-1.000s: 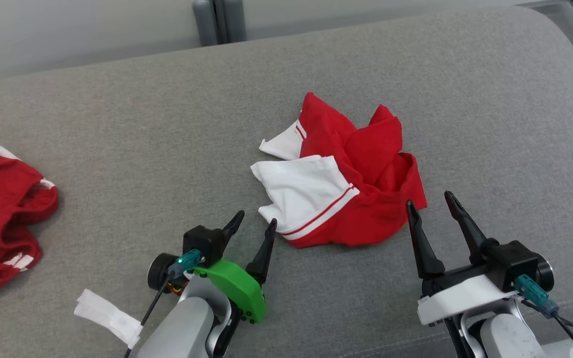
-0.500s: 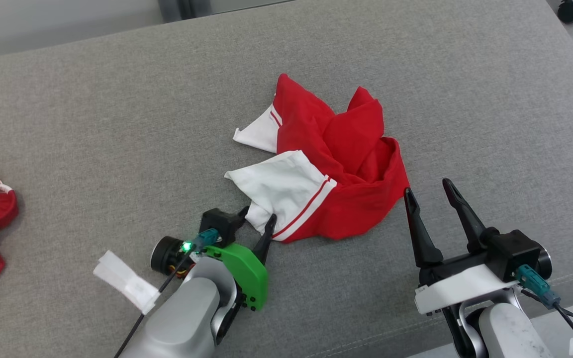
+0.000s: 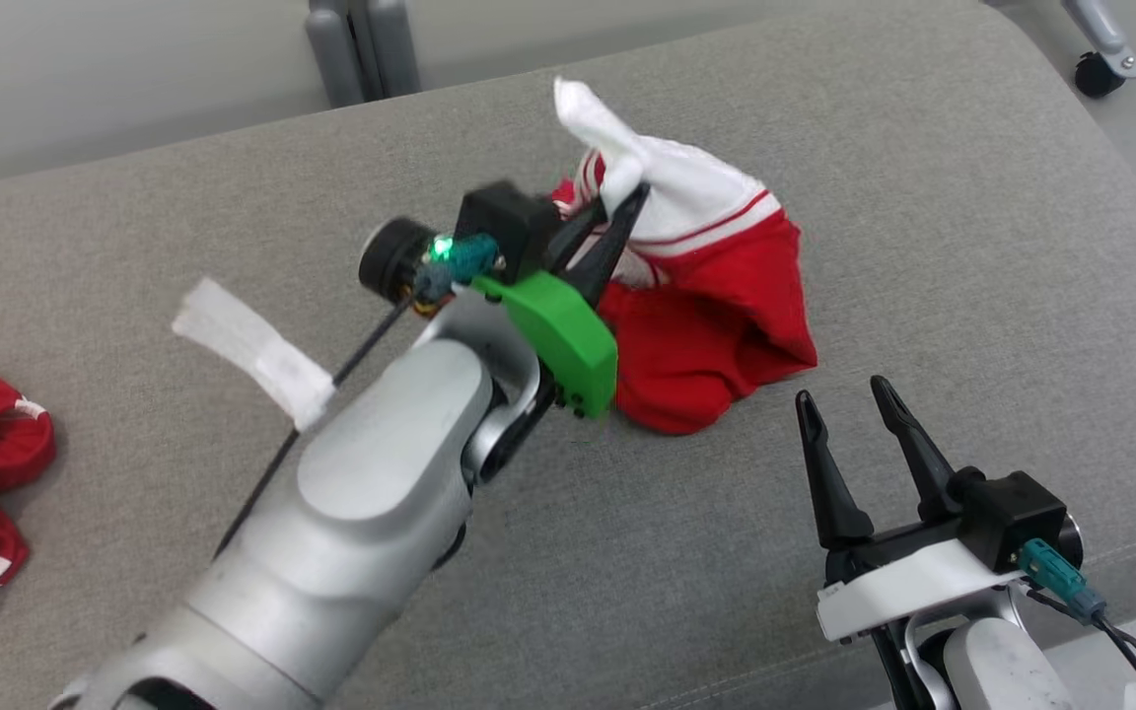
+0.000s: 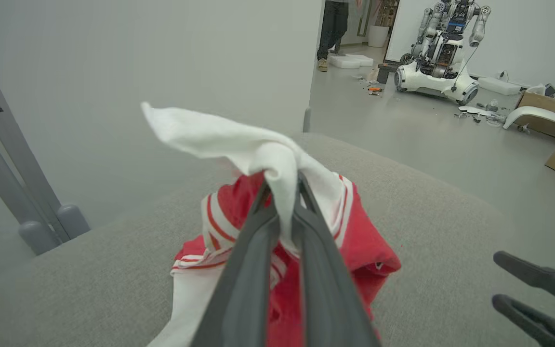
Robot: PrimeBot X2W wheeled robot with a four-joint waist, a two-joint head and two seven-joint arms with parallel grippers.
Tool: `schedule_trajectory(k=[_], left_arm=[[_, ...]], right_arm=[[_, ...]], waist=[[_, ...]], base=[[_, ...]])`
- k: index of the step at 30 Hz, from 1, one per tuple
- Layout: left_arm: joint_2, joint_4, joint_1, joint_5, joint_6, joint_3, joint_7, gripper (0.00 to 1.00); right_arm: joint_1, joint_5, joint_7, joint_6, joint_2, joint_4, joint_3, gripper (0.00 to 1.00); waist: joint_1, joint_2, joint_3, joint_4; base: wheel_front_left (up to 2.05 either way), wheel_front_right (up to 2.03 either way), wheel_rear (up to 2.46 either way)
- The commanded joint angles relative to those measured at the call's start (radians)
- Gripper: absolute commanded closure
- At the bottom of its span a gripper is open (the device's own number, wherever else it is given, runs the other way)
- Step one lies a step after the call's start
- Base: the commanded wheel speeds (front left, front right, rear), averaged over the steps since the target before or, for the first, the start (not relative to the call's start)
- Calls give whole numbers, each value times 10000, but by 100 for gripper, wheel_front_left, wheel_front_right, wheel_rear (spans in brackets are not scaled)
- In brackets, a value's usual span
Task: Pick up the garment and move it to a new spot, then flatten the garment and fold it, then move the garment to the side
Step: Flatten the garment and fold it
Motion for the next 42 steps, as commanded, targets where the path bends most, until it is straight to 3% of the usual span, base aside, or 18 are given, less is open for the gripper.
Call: schedule_trajectory(k=[1, 7, 12, 17, 22, 26, 31, 35, 38, 42], left_arm=[[26, -219, -595, -172, -99, 117, 234, 100], [-28, -383, -3018, -644, 32, 648, 699, 100], [-48, -222, -4912, -1571, 722, 478, 130, 100], [-20, 116, -5385, -2459, 1198, 172, -354, 100], [55, 162, -3627, -3357, 888, -250, -454, 100], [781, -582, -1105, -3707, 771, -485, -791, 100], [2149, -1722, 2198, -3999, 1240, -655, -1144, 100], [2970, -2128, 3884, -3701, 1698, -464, -1330, 100], [3221, -2040, 4554, -3275, 1849, -292, -1401, 100], [2965, -1722, 5328, -2988, 1706, 241, -1388, 100]], right_arm=[[0, 69, 13, -13, -13, 14, 69, 0], [-242, 334, 13, -13, -11, 0, 452, 0], [30, 571, 13, -13, -13, 111, 657, 0], [222, 642, 12, -12, -11, 94, 426, 0], [442, 559, 12, -13, -13, 22, 14, 0], [610, 394, 9, -12, -8, -78, -424, 0], [742, 36, 7, -12, -11, -131, -890, 0], [673, -198, 7, -12, -13, -187, -1187, 0], [551, -344, 6, -12, -10, -196, -1201, 0], [372, -422, 7, -12, -16, -179, -1160, 0]], waist=[[-1, 0, -201, -325], [-1, 0, -258, -1085], [-1, 0, -576, -1581], [-1, 0, -884, -1428], [-1, 0, -1100, -900], [-1, 0, -1043, -341], [-1, 0, -788, 427], [-1, 0, -553, 1032], [-1, 0, -425, 1383], [-1, 0, -328, 1660]], base=[[0, 0, 0], [0, 0, 0], [0, 0, 0], [0, 0, 0], [0, 0, 0], [0, 0, 0], [0, 0, 0], [0, 0, 0], [0, 0, 0], [0, 0, 0]])
